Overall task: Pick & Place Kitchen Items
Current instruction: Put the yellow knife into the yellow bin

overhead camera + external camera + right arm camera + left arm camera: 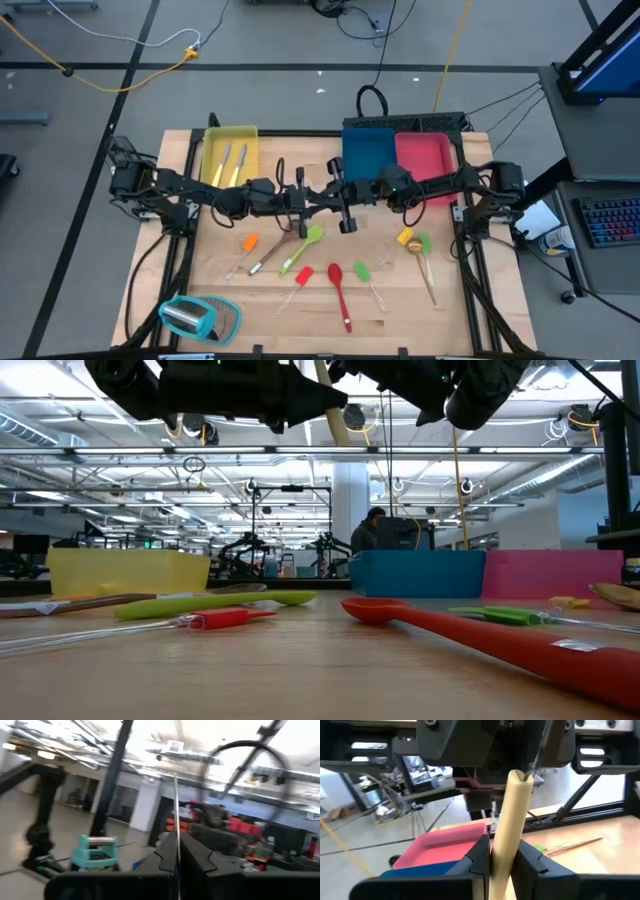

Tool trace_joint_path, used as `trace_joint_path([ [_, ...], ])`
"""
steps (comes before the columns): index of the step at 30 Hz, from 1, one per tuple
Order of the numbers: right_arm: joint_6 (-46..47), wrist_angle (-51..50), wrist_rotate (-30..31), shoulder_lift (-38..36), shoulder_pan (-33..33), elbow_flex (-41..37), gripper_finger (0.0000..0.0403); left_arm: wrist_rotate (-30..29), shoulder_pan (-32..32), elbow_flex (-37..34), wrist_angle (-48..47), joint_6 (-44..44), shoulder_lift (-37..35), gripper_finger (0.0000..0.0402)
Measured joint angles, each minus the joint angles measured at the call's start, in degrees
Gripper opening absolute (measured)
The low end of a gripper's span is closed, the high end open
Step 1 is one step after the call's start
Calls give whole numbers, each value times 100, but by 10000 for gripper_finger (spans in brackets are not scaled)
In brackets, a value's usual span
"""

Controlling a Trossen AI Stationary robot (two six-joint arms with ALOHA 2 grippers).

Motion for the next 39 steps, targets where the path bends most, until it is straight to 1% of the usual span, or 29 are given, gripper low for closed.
trace_joint_path([
  [3, 7, -22, 24, -3, -8, 0, 4, -149, 2, 0, -34, -53, 0, 47],
  [7, 39, -142, 69, -3, -8, -4, 4, -194, -19, 0, -158, -194, 0, 47],
  [10, 216, -307, 87, -1, -21, -7, 9, -449, -80, 0, -308, -330, 0, 47],
  [14, 265, -550, 79, -3, -54, -22, 34, -954, -160, -2, -497, -378, 0, 47],
  [17, 266, -564, 36, -3, -130, -158, 60, -1092, -222, -4, -704, -414, 2, 50],
  [22, 310, -553, 23, -285, -270, -624, 98, -1633, -346, -7, -1020, -459, -80, 48],
  [25, 292, -581, 52, -664, -370, -1106, 113, -1860, -380, -7, -1417, -549, -305, 48],
  [29, 293, -629, -34, -1175, -423, -1848, 123, -2226, -345, 1, -1992, -938, -799, 49],
  [32, 292, -536, 29, -1522, -415, -2364, 125, -2298, -248, 2, -2743, -1325, -1219, 48],
  [34, 293, -530, 39, -1725, -378, -2675, 125, -2107, -52, 66, -3643, -1723, -1566, 47],
  [37, 289, -519, 232, -1999, -273, -3046, 123, -2029, 342, 161, -5004, -2695, -2019, 47],
  [39, 249, -332, 534, -2117, -202, -3239, 121, -1985, 669, 168, -5713, -3260, -2221, 47],
])
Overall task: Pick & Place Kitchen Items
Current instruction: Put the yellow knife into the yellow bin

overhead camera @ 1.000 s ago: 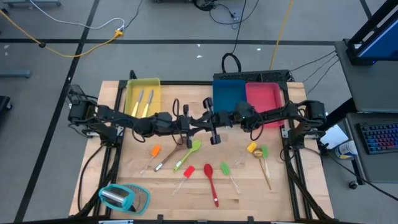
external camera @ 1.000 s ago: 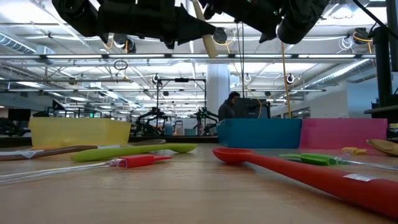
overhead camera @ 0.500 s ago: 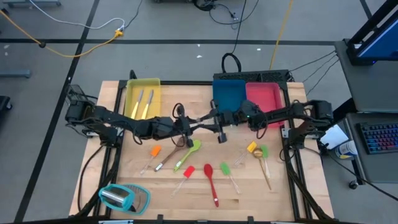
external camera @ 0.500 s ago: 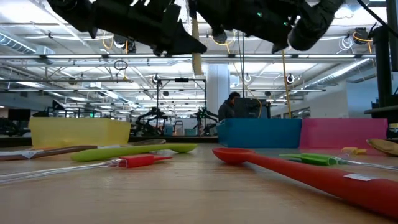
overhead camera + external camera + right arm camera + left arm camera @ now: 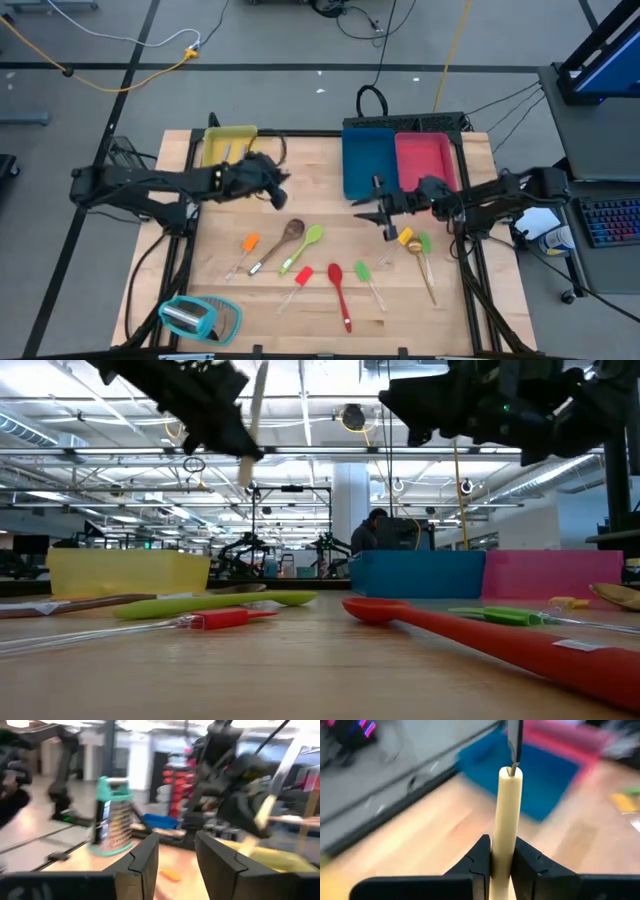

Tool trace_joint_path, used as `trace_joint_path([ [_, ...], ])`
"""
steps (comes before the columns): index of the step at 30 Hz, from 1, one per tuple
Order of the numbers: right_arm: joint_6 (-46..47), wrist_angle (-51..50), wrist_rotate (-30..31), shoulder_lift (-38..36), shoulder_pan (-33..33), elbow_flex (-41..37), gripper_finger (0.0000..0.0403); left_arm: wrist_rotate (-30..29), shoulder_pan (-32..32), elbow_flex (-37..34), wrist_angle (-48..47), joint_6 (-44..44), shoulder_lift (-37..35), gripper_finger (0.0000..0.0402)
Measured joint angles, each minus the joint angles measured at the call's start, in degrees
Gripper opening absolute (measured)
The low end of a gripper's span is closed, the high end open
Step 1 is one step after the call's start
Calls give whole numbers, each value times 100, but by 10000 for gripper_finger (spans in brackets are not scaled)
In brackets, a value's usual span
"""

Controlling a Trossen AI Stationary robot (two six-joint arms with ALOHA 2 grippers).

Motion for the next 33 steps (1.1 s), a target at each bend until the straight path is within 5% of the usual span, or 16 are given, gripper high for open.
trace_joint_path([
  [8, -25, 538, 396, -59, 120, -375, 120, 570, 1591, 2, -1974, -946, -230, 47],
  [18, -130, 527, 408, -59, 118, -369, 120, 924, 3301, 4, -3058, -1047, -168, 47],
  [25, -133, 523, 406, -59, 115, -367, 119, 1226, 4202, 2, -4016, -1178, 361, 47],
  [33, -115, 497, 406, -59, 115, -367, 117, 1549, 4724, 2, -4038, -821, 1510, 48],
])
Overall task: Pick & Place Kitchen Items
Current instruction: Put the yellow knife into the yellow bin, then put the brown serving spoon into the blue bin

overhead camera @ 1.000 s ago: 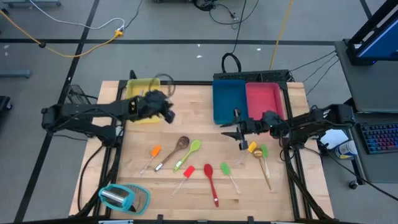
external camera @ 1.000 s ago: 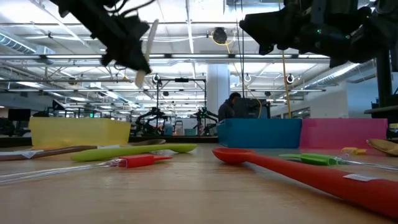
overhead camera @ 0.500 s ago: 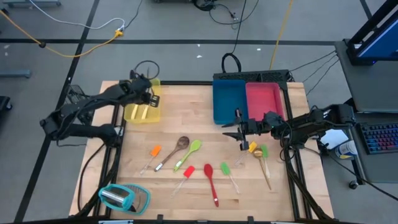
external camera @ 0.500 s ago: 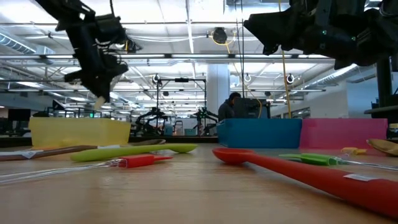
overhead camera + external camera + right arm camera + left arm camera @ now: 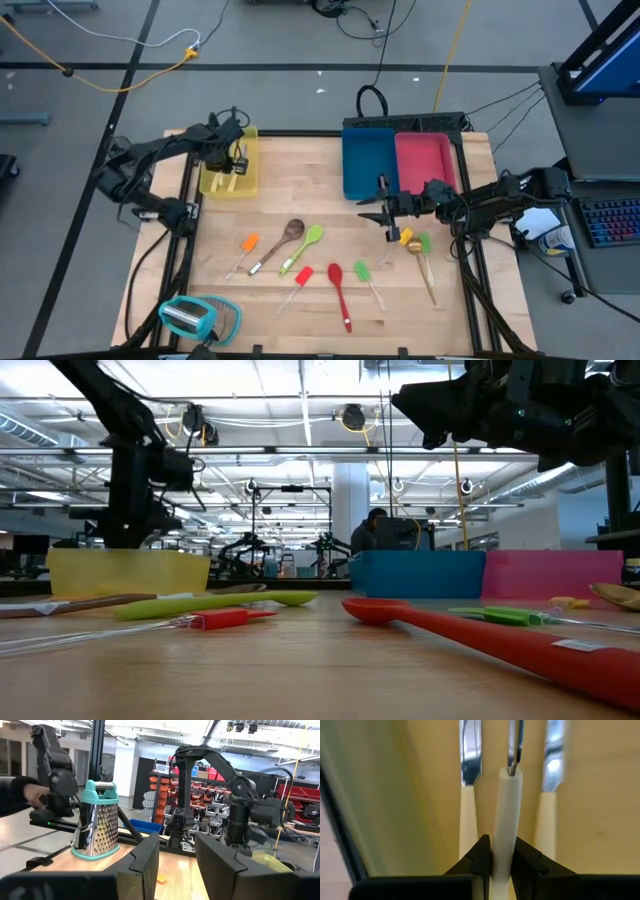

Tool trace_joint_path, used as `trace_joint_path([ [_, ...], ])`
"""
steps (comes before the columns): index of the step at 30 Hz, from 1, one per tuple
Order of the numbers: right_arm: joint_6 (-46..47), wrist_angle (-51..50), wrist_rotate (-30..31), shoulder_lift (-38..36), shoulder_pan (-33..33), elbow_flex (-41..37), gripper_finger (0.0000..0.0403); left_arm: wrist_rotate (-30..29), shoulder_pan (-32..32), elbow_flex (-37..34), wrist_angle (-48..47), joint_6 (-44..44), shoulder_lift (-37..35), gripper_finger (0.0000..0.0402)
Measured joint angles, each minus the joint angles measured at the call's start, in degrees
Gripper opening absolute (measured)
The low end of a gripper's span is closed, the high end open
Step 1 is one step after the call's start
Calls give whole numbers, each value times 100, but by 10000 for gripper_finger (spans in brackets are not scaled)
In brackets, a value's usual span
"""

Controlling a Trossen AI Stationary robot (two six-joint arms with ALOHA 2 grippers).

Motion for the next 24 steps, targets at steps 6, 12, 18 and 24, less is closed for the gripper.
trace_joint_path([
  [6, -7, -59, 0, 0, 0, 2, 117, -241, -111, 0, -22, -19, 407, 82],
  [12, -14, -128, 0, 0, 0, 7, 114, -276, -119, 0, -17, -22, 407, 102],
  [18, -15, -173, 0, 0, 0, 7, 114, -278, -123, 0, -20, 2, 407, 111],
  [24, -17, -173, 0, 0, 0, 7, 114, -282, -123, 0, -6, -6, 399, 112],
])
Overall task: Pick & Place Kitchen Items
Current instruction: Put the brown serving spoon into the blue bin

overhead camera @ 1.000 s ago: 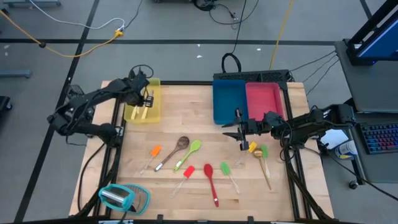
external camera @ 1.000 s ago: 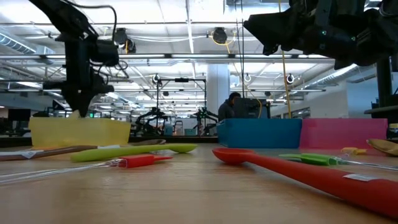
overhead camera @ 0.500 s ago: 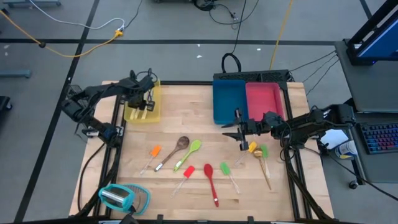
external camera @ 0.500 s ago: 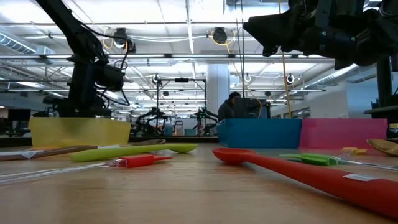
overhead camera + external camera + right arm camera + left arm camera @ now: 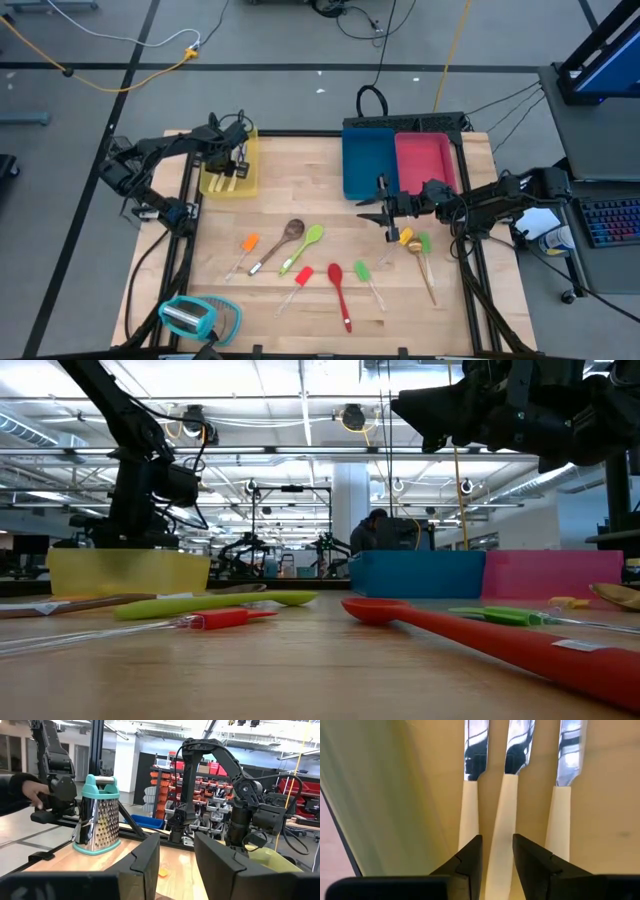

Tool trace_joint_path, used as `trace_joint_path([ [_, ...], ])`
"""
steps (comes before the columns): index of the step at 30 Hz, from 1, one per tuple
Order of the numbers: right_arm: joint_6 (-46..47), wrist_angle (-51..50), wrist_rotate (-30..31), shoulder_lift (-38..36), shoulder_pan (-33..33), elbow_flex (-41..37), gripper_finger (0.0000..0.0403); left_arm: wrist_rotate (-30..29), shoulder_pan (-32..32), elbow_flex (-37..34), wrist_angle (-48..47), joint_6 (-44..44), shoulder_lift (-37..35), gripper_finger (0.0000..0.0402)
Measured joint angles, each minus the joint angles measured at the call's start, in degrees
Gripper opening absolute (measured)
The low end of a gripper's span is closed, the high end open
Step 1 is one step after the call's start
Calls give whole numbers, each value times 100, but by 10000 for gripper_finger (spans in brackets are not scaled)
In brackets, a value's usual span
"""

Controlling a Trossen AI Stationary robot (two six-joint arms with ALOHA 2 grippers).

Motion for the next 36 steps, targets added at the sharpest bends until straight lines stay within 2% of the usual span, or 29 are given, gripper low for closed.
trace_joint_path([
  [36, -175, 2, 0, 0, 0, 0, 114, 11, 0, 0, 135, -205, -2, 113],
])
